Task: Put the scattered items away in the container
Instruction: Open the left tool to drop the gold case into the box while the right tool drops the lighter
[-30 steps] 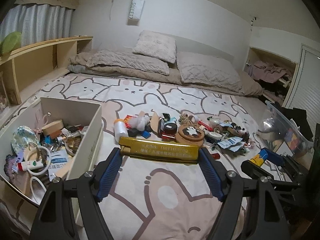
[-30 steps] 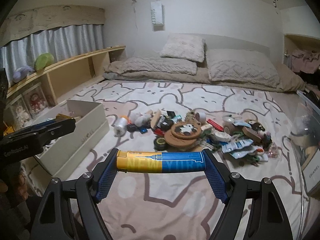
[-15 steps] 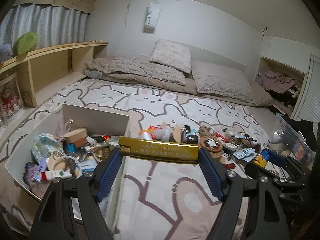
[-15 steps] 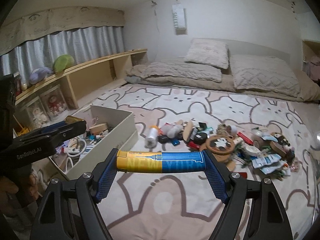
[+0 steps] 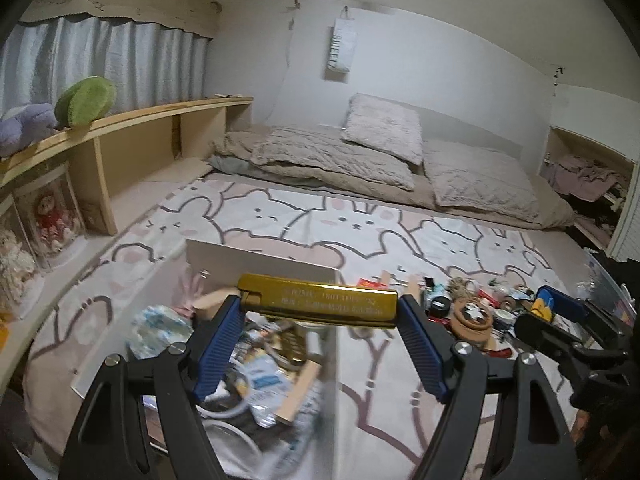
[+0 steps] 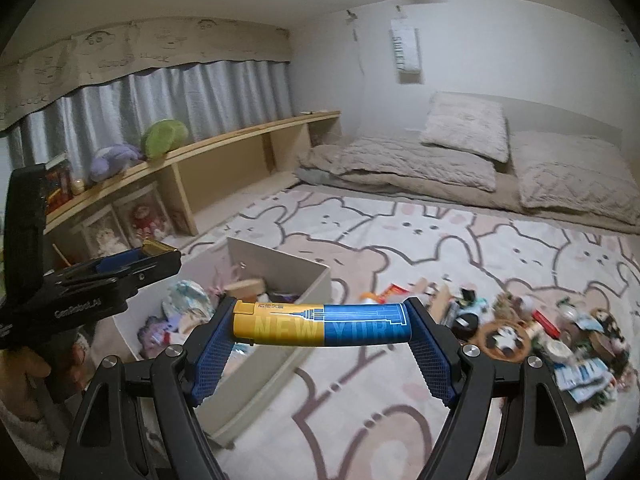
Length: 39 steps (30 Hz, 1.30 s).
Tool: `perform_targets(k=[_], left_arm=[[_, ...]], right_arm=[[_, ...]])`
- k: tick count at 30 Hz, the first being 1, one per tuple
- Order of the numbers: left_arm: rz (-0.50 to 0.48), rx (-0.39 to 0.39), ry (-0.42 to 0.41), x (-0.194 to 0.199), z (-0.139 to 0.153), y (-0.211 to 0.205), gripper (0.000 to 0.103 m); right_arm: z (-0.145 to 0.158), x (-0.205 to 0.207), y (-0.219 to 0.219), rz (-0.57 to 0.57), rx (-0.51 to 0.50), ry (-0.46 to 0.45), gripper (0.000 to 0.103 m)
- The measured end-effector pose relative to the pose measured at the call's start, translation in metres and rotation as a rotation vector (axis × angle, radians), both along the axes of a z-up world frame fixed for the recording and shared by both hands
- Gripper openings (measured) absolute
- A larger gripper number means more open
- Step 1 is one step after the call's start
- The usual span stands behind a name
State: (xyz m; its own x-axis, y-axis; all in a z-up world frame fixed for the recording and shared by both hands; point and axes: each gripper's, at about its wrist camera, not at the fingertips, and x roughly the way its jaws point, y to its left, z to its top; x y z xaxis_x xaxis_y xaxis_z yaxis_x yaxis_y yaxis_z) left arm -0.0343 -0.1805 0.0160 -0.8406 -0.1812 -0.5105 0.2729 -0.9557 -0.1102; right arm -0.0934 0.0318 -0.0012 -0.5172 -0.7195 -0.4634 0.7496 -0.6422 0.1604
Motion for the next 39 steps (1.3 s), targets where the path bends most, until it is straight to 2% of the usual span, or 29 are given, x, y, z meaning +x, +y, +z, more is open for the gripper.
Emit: perform_targets(k=[8,18,23,26,31,39], left_arm=[[0.030,0.006,-0.027,-0.011,-0.003,-0.042,0.078],[0.043,0.048,-0.092,-0.034,-0.017,-0.087,0.078],[0.041,0.058,-0.120,-0.049,-0.020,-0.107,0.078],[0.031,0.074,-0.148,-0.058,-0.024,-0.118,0.078],[0.002,0.074,-0.237,-0.080,-0.042,-0.130,0.078],[-0.106,-0.012,-0.454,-0.113,-0.086,-0.138,0.078]], right_arm=[[-0.003,-0.007,-0.043,0.104,0.030,-0.007,0.082],[-0.014,-0.005,-0.102,0.309,0.086,-0.015,0.082],[-0.022,-0.019,-0.128,0.338,0.145,-0.006,0.082],[-0.024,-0.031,-0.138,0.331,0.156,-0.040,0.082],[-0.021,-0.050,-0.147,0.312,0.142,-0.076,0.082],[-0.015,-0.071,-0.158,0.289,0.113,-0.116,0.082]])
